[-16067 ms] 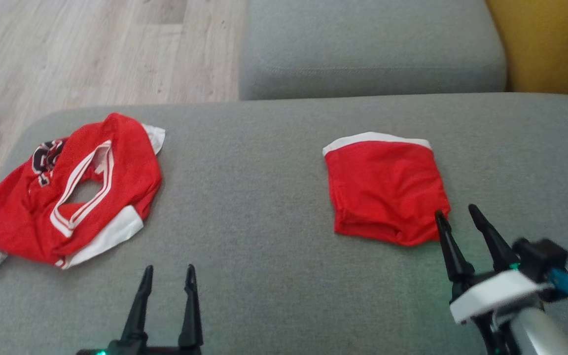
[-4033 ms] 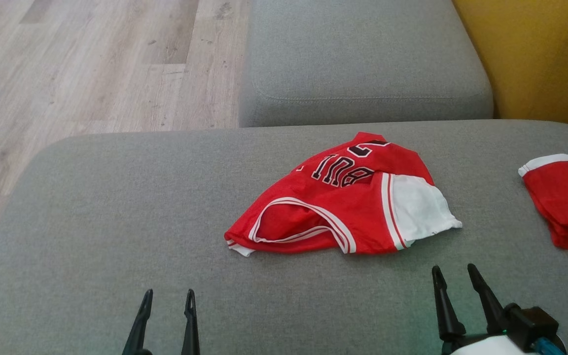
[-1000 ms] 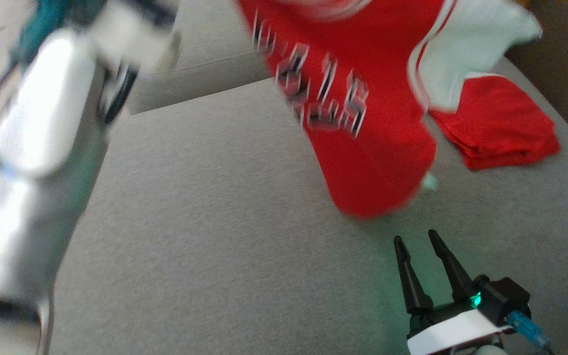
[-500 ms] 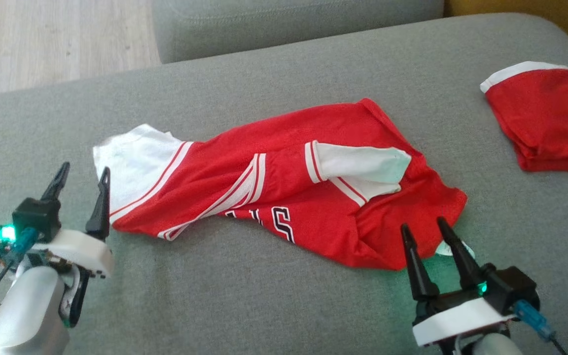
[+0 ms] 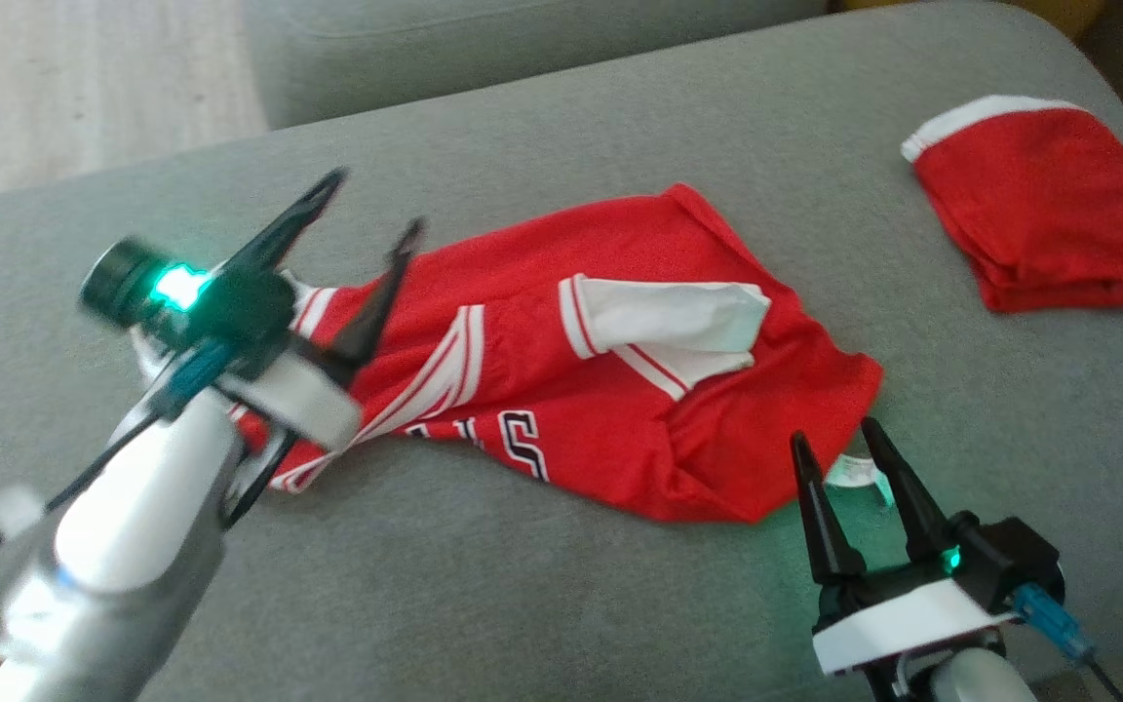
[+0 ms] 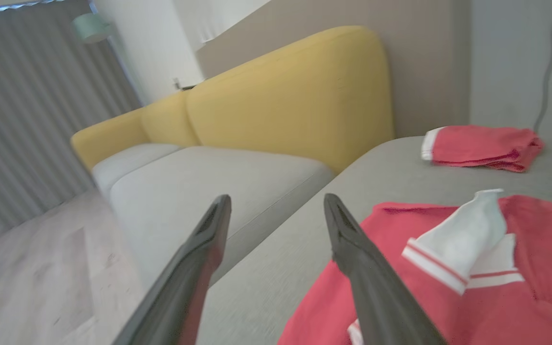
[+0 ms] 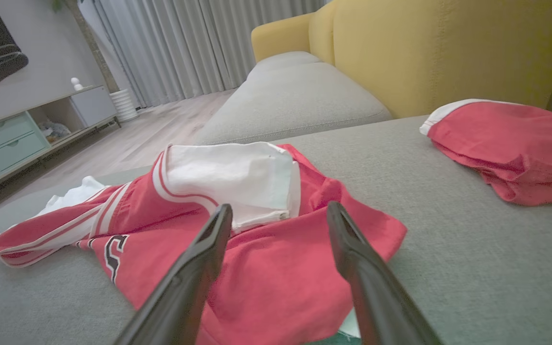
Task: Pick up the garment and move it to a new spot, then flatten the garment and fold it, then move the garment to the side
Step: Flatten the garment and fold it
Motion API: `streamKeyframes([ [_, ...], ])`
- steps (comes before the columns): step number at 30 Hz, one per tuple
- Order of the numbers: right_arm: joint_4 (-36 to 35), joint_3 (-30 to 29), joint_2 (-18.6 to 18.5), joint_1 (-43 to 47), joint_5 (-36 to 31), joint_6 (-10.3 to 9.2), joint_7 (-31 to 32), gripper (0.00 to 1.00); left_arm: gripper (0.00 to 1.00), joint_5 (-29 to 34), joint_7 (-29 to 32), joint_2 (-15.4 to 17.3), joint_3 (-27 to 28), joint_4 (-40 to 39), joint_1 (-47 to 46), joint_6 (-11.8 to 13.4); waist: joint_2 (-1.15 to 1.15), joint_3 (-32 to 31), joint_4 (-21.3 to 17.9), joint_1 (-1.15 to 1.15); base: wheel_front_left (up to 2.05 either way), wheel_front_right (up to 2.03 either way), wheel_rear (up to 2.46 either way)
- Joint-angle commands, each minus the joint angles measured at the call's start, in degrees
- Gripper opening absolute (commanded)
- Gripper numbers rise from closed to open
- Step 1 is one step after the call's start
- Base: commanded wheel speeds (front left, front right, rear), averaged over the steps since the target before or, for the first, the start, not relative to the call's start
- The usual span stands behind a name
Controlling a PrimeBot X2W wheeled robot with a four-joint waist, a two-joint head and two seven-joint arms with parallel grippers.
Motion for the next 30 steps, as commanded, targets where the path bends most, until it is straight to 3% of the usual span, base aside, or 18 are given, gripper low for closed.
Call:
streamKeyframes([
  [1, -2.0, 1.6, -0.3, -2.6, 0.6, -0.04, -0.2, 1.0, 1.0, 0.9, 2.4, 0.8, 0.0, -2.9, -5.9, -1.3, 0.0, 1.2, -2.2, 0.0, 0.0, 0.0, 0.0],
  [7, -2.4, 2.0, -0.3, -3.7, 1.8, -0.04, -0.2, 1.0, 1.0, -1.0, 9.7, -0.7, -11.6, -5.5, -15.0, -3.2, 0.0, 3.7, -6.8, 0.0, 0.0, 0.0, 0.0],
  [13, -2.8, 2.2, -0.3, -5.0, 3.3, -0.04, -0.2, 1.0, 1.0, -10.0, 15.3, 2.5, -28.4, -7.3, -26.9, -3.2, 0.0, 6.5, -10.5, 0.0, 0.0, 0.0, 0.0],
  [18, -3.0, 2.7, -0.3, -5.8, 4.7, -0.04, -0.2, 1.0, 1.0, -16.6, 18.4, 3.7, -35.4, -6.9, -33.3, -3.2, 0.0, 8.1, -12.6, 0.0, 0.0, 0.0, 0.0],
  [23, -3.2, 3.7, -0.3, -6.4, 6.2, -0.04, -0.2, 1.0, 1.0, -21.3, 23.9, 4.4, -38.0, -7.9, -36.3, -3.3, 0.0, 9.7, -14.8, 0.0, 0.0, 0.0, 0.0],
  [30, -3.2, 4.0, -0.3, -7.5, 7.5, -0.04, -0.2, 1.0, 1.0, -18.8, 31.3, 5.5, -38.1, -12.3, -33.6, -3.3, 0.0, 11.6, -16.9, 0.0, 0.0, 0.0, 0.0],
])
